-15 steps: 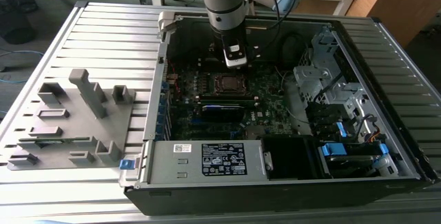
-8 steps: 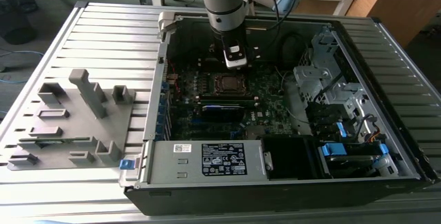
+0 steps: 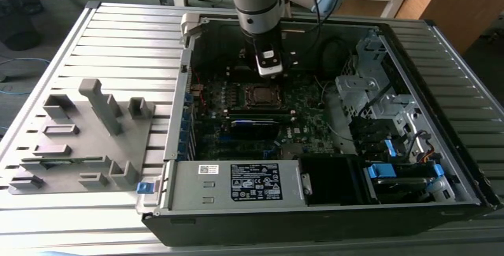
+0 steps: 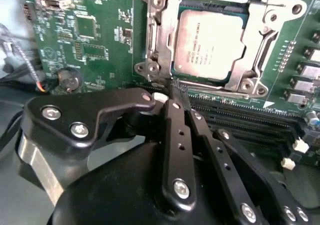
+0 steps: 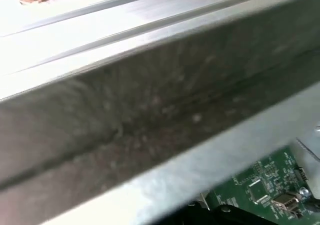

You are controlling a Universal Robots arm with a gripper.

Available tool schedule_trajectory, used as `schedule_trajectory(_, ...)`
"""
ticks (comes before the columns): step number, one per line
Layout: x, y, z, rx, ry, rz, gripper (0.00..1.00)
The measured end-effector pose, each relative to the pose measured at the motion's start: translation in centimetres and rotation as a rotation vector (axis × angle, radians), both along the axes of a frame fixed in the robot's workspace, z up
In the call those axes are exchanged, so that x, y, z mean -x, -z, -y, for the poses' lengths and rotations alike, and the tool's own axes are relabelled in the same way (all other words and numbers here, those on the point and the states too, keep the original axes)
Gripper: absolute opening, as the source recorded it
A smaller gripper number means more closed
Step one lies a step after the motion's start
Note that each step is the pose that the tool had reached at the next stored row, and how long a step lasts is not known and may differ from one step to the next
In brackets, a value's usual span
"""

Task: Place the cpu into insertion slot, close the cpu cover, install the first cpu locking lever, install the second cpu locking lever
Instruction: 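Install the first cpu locking lever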

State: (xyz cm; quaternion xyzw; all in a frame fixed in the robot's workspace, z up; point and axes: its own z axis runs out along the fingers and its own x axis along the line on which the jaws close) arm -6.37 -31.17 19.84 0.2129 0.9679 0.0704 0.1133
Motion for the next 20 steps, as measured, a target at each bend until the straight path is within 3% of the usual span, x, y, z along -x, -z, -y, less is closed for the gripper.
schedule_trajectory(11, 0.00, -1.91, 0.00, 0.0001, 0.000, 0.0000, 0.11)
schedule_trajectory(20, 0.00, -2.14, 0.00, 0.0000, 0.000, 0.0000, 0.11)
